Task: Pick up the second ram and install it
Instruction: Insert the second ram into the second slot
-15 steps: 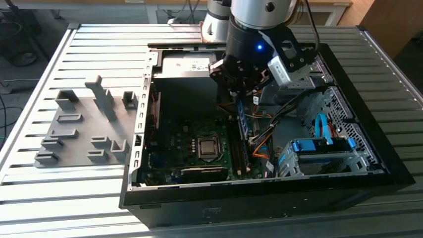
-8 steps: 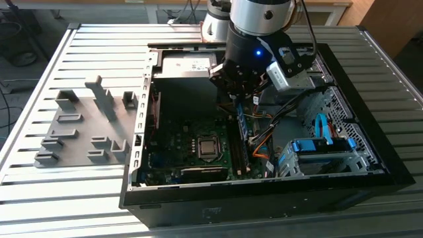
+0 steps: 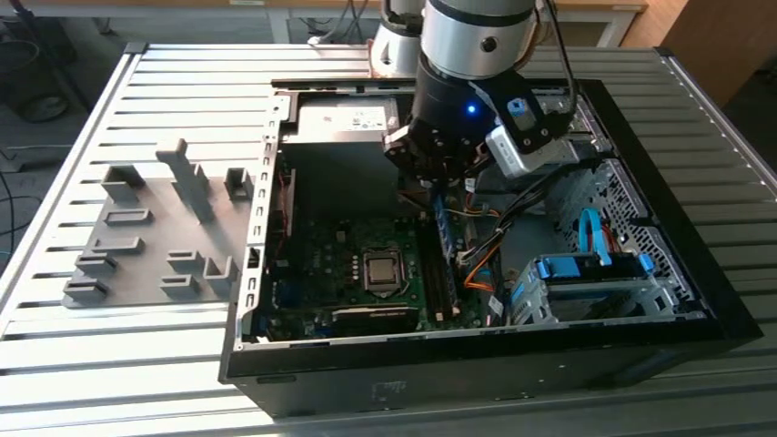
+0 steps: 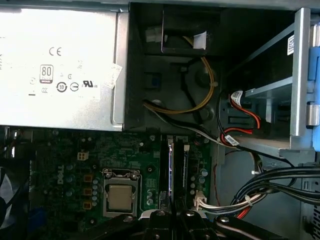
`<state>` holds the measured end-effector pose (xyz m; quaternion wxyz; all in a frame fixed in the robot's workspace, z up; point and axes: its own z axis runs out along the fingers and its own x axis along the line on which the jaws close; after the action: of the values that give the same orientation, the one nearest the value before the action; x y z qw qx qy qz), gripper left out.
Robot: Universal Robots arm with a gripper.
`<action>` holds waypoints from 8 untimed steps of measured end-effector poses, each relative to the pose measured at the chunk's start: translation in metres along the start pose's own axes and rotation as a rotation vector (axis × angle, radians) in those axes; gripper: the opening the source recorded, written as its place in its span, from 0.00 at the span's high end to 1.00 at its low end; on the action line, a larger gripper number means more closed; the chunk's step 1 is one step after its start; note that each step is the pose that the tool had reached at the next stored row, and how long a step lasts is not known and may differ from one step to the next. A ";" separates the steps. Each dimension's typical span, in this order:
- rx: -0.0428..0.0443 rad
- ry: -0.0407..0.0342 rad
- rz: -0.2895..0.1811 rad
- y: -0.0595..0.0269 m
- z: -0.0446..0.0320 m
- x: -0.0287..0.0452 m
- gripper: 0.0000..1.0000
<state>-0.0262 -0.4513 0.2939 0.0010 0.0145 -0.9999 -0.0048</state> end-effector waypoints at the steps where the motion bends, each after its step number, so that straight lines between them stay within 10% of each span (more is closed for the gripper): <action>1: 0.0002 0.0001 0.002 -0.0006 0.0010 0.0000 0.86; 8: 0.0000 -0.0002 0.030 -0.0038 0.0120 0.0001 0.86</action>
<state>-0.0262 -0.4550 0.2819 0.0010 -0.0006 -1.0000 -0.0048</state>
